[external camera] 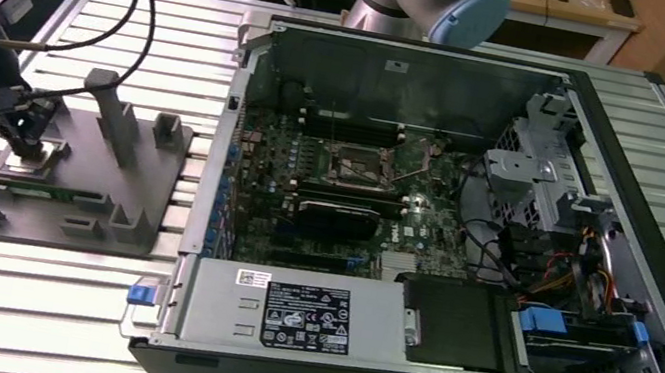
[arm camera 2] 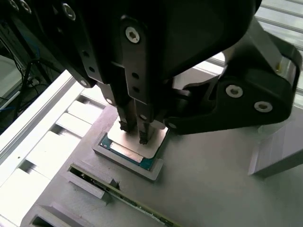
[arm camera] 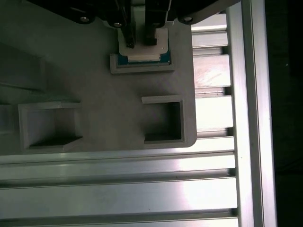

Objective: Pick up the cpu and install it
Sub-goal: 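Pick up the cpu and move it towards the insertion slot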

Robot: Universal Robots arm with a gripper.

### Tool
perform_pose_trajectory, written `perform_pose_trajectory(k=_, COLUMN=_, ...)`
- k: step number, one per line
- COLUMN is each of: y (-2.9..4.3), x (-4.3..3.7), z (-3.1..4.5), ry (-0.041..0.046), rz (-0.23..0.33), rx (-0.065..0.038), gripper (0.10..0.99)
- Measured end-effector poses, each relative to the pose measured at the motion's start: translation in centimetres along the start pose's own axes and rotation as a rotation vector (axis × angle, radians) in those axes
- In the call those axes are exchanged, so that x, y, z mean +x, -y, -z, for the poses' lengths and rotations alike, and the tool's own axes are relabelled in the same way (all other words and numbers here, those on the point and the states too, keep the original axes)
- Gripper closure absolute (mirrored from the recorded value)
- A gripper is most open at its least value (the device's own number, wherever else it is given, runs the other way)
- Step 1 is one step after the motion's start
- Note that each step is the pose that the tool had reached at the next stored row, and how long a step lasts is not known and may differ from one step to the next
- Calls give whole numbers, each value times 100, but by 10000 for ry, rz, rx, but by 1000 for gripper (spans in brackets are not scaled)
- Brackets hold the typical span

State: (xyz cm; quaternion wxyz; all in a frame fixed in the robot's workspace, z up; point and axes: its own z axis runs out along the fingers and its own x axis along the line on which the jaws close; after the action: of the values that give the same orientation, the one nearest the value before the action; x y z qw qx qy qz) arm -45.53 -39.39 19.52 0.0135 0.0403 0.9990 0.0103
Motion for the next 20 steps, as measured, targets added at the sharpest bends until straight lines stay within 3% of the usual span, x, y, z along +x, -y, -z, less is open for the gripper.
perform_pose_trajectory(k=1, y=0, x=0, z=0, ry=0, rz=0, rx=0, gripper=855)
perform_pose_trajectory(k=3, y=0, x=0, z=0, ry=0, rz=0, rx=0, gripper=733)
perform_pose_trajectory(k=4, y=0, x=0, z=0, ry=1, rz=0, rx=0, gripper=733)
perform_pose_trajectory(k=6, y=0, x=1, z=0, ry=0, rz=0, rx=0, gripper=616)
perform_pose_trajectory(k=9, y=0, x=1, z=0, ry=1, rz=0, rx=0, gripper=561)
perform_pose_trajectory(k=10, y=0, x=1, z=0, ry=0, rz=0, rx=0, gripper=494)
perform_pose_trajectory(k=20, y=1, x=3, z=-44, ry=-3, rz=129, rx=-3, gripper=494)
